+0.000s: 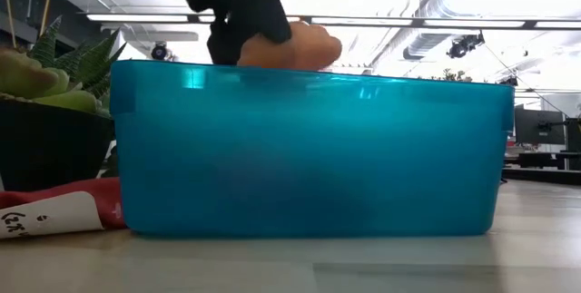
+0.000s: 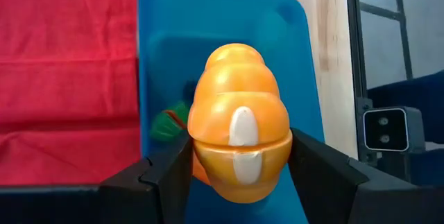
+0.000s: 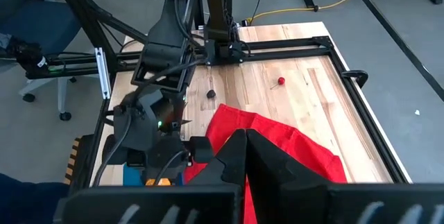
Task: Pick and placing Produce into tupperware
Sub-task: Put the yellow croissant into the blue bin, then put the green corn into the blue bin
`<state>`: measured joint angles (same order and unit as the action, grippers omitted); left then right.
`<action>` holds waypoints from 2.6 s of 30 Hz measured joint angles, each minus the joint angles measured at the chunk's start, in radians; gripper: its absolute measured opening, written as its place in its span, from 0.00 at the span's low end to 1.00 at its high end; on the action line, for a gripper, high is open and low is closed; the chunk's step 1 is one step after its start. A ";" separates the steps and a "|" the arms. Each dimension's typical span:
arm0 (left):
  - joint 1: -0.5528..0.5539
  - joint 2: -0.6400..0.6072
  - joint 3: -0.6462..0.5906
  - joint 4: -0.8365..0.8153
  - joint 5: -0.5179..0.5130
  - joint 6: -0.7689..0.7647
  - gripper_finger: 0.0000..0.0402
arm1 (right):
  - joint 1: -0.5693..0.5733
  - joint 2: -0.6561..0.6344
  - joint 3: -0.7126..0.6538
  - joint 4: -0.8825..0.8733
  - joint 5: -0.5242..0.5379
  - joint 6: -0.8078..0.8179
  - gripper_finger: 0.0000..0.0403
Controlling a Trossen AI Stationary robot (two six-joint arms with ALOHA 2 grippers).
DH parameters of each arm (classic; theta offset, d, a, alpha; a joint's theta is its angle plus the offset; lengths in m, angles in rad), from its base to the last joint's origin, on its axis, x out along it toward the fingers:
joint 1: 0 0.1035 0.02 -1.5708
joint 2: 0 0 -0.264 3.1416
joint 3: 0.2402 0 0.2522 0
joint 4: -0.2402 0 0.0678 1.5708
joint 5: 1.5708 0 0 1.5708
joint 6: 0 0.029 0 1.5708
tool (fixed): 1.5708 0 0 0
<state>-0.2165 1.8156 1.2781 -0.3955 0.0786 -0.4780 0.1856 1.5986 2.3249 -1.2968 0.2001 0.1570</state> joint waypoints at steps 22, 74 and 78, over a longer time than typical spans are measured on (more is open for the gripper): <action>-0.009 0.025 0.000 -0.049 0.023 0.003 0.51 | 0.000 0.000 0.000 -0.024 -0.001 -0.001 0.00; -0.046 0.077 0.000 -0.020 0.033 0.000 0.58 | 0.000 -0.001 0.000 -0.031 -0.001 -0.008 0.00; -0.045 0.077 0.000 -0.020 0.033 0.000 0.55 | 0.001 -0.001 -0.001 -0.031 -0.001 -0.008 0.00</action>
<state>-0.2619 1.8927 1.2781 -0.4160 0.1120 -0.4778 0.1863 1.5978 2.3241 -1.3273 0.1993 0.1490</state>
